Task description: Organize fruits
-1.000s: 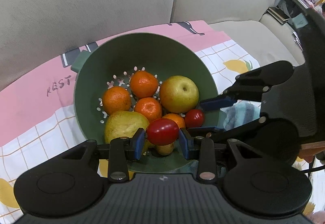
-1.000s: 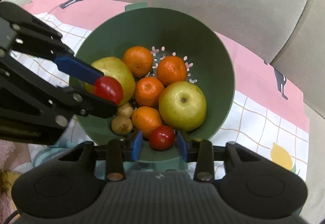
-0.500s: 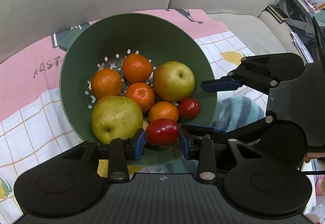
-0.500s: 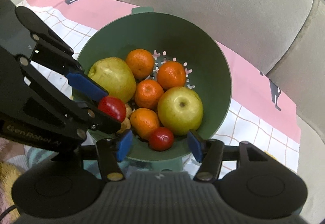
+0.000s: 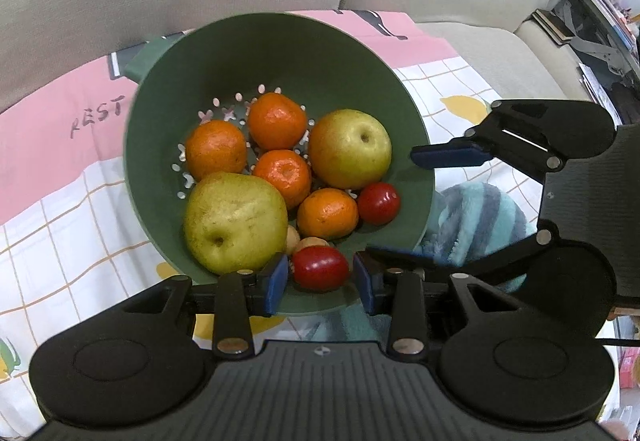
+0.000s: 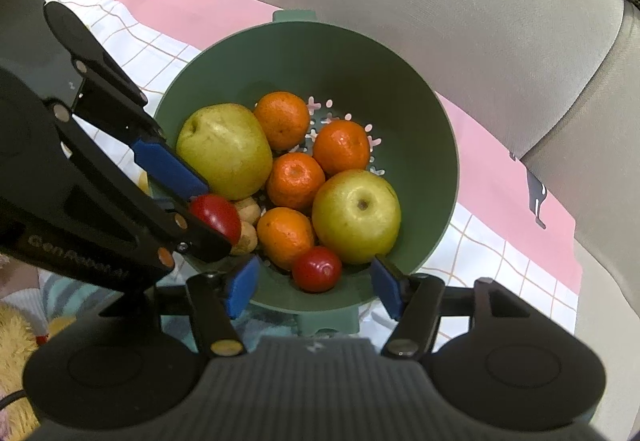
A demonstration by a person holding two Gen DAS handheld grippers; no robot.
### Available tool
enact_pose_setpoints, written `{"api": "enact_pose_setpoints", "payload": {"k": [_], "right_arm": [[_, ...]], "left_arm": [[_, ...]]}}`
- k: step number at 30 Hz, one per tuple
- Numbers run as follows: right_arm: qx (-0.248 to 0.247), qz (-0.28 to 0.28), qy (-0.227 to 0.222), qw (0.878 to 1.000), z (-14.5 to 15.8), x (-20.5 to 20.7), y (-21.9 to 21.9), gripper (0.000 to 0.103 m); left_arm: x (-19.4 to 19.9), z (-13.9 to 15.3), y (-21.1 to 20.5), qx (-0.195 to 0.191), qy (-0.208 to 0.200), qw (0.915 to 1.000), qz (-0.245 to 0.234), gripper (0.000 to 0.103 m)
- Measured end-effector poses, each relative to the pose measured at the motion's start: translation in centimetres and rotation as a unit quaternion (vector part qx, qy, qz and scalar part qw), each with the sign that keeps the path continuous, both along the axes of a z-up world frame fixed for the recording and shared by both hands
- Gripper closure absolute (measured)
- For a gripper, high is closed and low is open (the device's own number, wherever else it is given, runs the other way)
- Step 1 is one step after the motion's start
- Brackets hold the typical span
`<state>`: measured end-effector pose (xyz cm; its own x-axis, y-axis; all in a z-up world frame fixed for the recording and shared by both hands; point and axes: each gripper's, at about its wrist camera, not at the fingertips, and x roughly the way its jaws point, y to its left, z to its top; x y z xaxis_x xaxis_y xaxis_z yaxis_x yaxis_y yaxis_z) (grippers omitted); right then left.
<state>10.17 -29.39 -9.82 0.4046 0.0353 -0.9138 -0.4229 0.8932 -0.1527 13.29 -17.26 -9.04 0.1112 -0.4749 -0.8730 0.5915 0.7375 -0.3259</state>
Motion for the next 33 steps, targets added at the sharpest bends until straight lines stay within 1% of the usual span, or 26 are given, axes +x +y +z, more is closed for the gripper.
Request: {"api": "enact_pose_setpoints", "payload": {"k": [1,5,7,10,15,18,20,23,26,30,33], "right_arm": [[0.003,0.0,-0.001,1.0,0.1,0.0,0.0,0.033],[0.009,-0.006,-0.004,1.0,0.4,-0.1,0.0,0.029],[0.007,-0.011,-0.006,1.0,0.6,-0.1,-0.1,0.026],[0.012,-0.024,-0.007,1.0,1.0,-0.1,-0.5,0.026],[0.042,-0.056,-0.012,0.997,2.1,0.0,-1.3,0.025],[0.056,-0.071,-0.025,0.996,3.1,-0.2,-1.4,0.024],[0.064,-0.08,-0.037,0.994,3.9,-0.3,-1.3,0.022],[0.076,-0.101,-0.06,0.99,5.2,-0.4,-1.1,0.016],[0.09,-0.125,-0.085,0.984,6.7,-0.7,-1.0,0.012],[0.115,-0.159,-0.118,0.973,8.6,-1.2,-0.8,0.007],[0.135,-0.18,-0.146,0.963,10.0,-1.8,-0.5,0.005]], "left_arm": [[0.0,0.1,0.1,-0.001,-0.001,1.0,0.001,0.056],[-0.1,0.8,0.2,-0.004,-0.009,0.9999,0.001,0.051],[-0.2,1.2,0.3,-0.005,-0.015,0.9999,-0.002,0.05],[-0.4,2.0,0.4,-0.008,-0.025,0.9996,-0.006,0.049],[-0.5,3.6,1.1,-0.018,-0.047,0.9987,0.001,0.048],[-0.7,4.9,1.7,-0.019,-0.07,0.9973,0.007,0.046],[-0.9,5.9,2.2,-0.019,-0.091,0.9956,0.014,0.045],[-1.2,7.5,3.3,-0.019,-0.124,0.9917,0.027,0.045],[-1.5,9.1,4.4,-0.023,-0.16,0.9858,0.046,0.044],[-2.0,11.1,6.2,-0.036,-0.207,0.9752,0.07,0.042],[-2.6,12.4,7.4,-0.049,-0.24,0.9651,0.092,0.036]]}}
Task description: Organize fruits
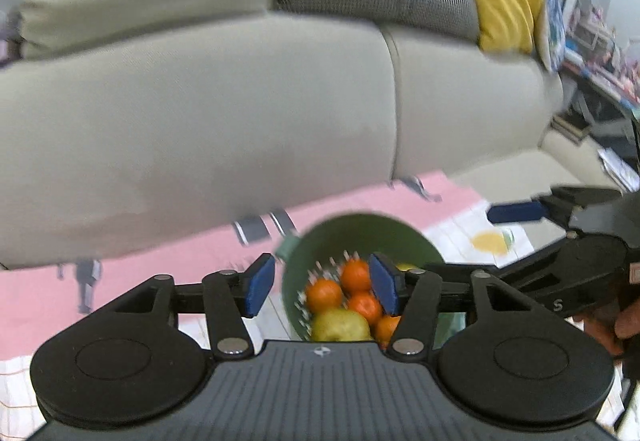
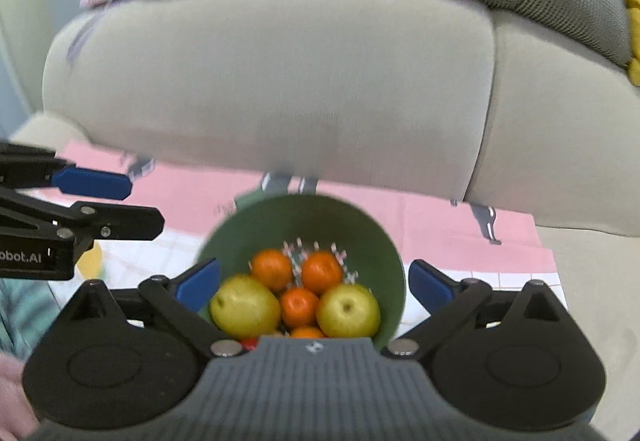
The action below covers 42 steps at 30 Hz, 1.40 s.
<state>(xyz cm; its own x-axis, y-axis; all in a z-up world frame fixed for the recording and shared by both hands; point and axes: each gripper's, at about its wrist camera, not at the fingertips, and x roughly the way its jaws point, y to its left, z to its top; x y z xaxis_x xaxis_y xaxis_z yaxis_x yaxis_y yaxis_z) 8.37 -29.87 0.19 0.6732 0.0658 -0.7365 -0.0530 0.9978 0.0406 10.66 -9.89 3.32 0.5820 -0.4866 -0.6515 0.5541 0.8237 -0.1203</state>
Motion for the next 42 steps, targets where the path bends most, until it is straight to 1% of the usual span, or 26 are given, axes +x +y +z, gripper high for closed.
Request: {"api": "enact_pose_setpoints", "payload": {"k": [3,4,6,9,12,14,16,18,20,22,24,28,33,37,42], "right_arm": [[0.009,-0.012,-0.029,0.999,1.3,-0.8,0.7,0.004],[0.01,-0.014,-0.037,0.999,1.7,-1.1,1.1,0.004],[0.012,-0.019,-0.053,0.998,2.4,-1.8,1.6,0.004],[0.012,-0.025,-0.073,0.997,3.0,-3.0,2.7,0.004],[0.013,-0.033,-0.087,0.996,3.0,-4.2,3.7,0.004],[0.01,-0.035,-0.093,0.995,2.8,-5.0,4.5,0.004],[-0.005,-0.036,-0.102,0.994,2.5,-5.9,5.5,0.004],[-0.017,-0.036,-0.111,0.993,2.1,-6.8,6.4,0.004],[-0.018,-0.035,-0.115,0.993,1.6,-7.5,7.0,0.004],[-0.014,-0.034,-0.115,0.993,1.1,-8.1,7.4,0.004],[-0.016,-0.032,-0.113,0.993,0.6,-8.6,7.9,0.004],[-0.038,-0.025,-0.103,0.994,-0.5,-9.5,8.5,0.004],[-0.043,-0.032,-0.087,0.995,-1.7,-10.2,8.1,0.004],[-0.045,-0.039,-0.078,0.995,-2.4,-10.3,7.7,0.004],[-0.041,-0.043,-0.068,0.996,-3.0,-10.2,7.5,0.004]], "left_arm": [[-0.9,1.1,1.0,-0.009,-0.045,0.9988,0.017,0.023],[-1.3,1.5,1.3,-0.009,-0.063,0.9976,0.026,0.018],[-2.1,2.2,2.0,-0.009,-0.095,0.9946,0.041,0.011],[-3.2,2.7,2.8,-0.008,-0.137,0.9882,0.067,0.007],[-4.3,2.7,3.1,0.006,-0.162,0.9824,0.093,0.0],[-5.1,2.6,3.2,0.019,-0.177,0.9791,0.098,0.0],[-5.9,2.4,3.1,0.031,-0.189,0.9768,0.096,0.0],[-6.5,2.1,3.1,0.036,-0.191,0.9766,0.093,0.0],[-7.3,1.6,3.4,0.038,-0.187,0.9772,0.092,0.0],[-7.7,0.9,3.4,0.041,-0.174,0.9786,0.101,0.0],[-8.0,0.2,3.9,0.041,-0.159,0.9787,0.123,0.0],[-8.1,-1.3,4.1,0.043,-0.131,0.9805,0.14,0.0],[-8.5,-2.6,3.9,0.057,-0.116,0.9823,0.136,0.0],[-8.7,-3.5,3.9,0.065,-0.093,0.9855,0.126,0.0],[-8.9,-4.2,3.9,0.077,-0.079,0.9862,0.123,0.0]]}}
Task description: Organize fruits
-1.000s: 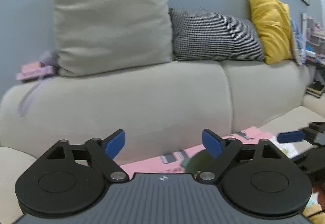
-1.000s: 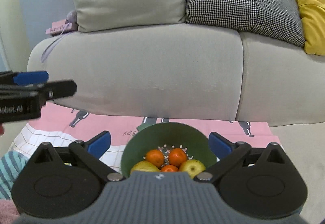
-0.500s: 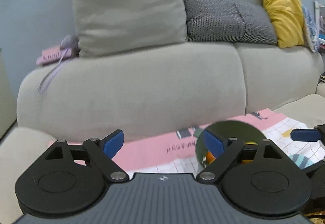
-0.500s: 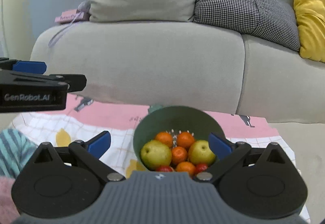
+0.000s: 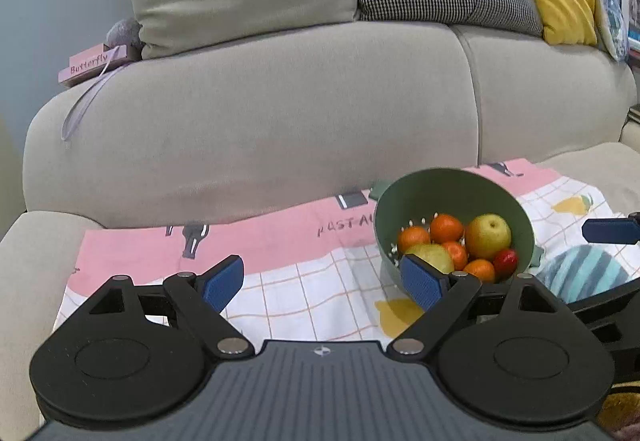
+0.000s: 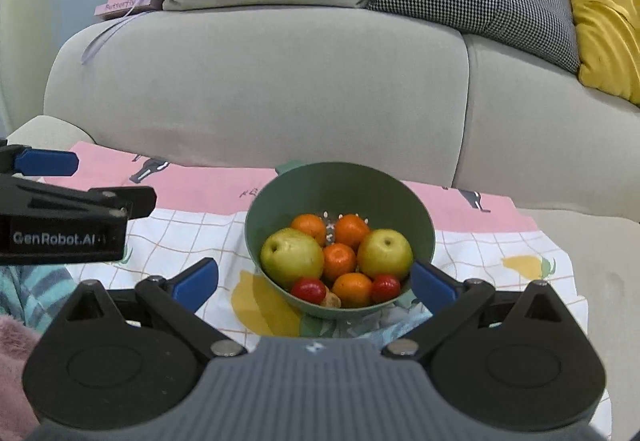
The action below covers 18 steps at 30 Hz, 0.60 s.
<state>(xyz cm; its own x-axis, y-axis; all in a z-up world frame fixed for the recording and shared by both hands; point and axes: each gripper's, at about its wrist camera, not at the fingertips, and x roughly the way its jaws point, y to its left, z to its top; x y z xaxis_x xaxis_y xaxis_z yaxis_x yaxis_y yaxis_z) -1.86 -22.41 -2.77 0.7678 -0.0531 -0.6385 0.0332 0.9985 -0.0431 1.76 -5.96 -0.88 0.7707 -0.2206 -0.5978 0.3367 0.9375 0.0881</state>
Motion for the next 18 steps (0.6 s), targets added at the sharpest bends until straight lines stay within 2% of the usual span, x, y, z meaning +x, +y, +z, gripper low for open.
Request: {"api": "enact_pose_setpoints", "payload": {"k": [18], "right_arm": [[0.002,0.004,0.014,1.0,-0.69,0.69,0.23,0.004]], "left_arm": [[0.55,-0.69,0.48,0.013,0.024,0.9996,0.011,0.0]]}}
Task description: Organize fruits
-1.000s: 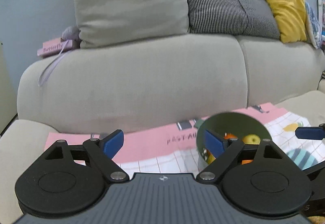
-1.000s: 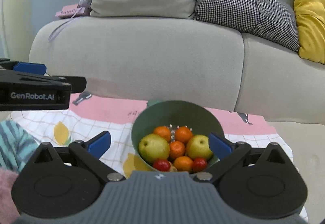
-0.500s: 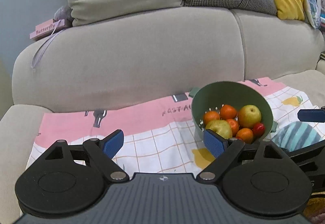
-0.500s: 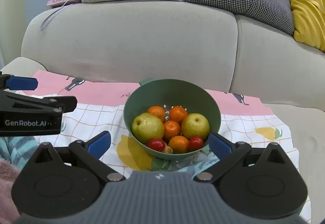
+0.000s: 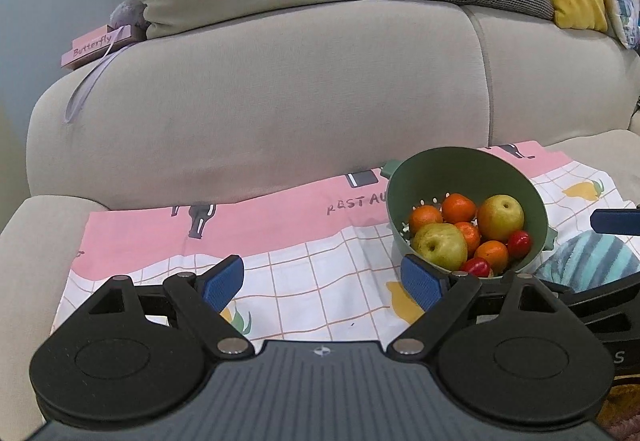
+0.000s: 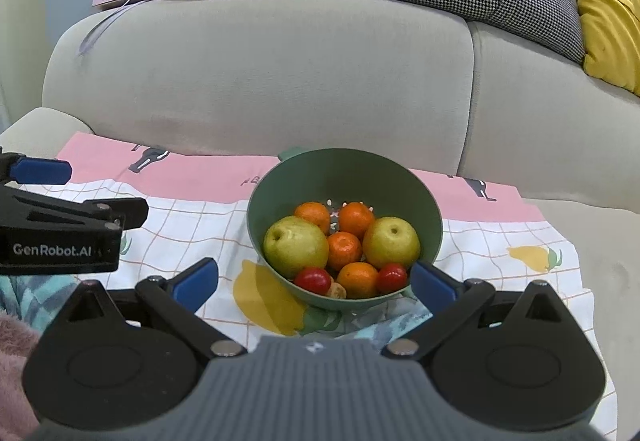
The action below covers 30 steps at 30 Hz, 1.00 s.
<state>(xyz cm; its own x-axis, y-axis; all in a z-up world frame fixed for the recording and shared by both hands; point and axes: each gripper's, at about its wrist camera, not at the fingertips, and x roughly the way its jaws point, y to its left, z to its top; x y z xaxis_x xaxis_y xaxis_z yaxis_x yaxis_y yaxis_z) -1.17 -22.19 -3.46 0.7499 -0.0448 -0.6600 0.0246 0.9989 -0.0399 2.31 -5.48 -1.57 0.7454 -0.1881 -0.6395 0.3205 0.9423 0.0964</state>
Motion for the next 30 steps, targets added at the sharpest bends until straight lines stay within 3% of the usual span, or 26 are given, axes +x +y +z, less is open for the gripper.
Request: {"api": "enact_pose_setpoints", "payload": {"k": [30], "right_arm": [[-0.006,0.007,0.002,1.0,-0.36,0.26,0.39,0.004]], "left_arm": [[0.22,0.06,0.52,-0.002,0.003,1.0,0.008,0.0]]}}
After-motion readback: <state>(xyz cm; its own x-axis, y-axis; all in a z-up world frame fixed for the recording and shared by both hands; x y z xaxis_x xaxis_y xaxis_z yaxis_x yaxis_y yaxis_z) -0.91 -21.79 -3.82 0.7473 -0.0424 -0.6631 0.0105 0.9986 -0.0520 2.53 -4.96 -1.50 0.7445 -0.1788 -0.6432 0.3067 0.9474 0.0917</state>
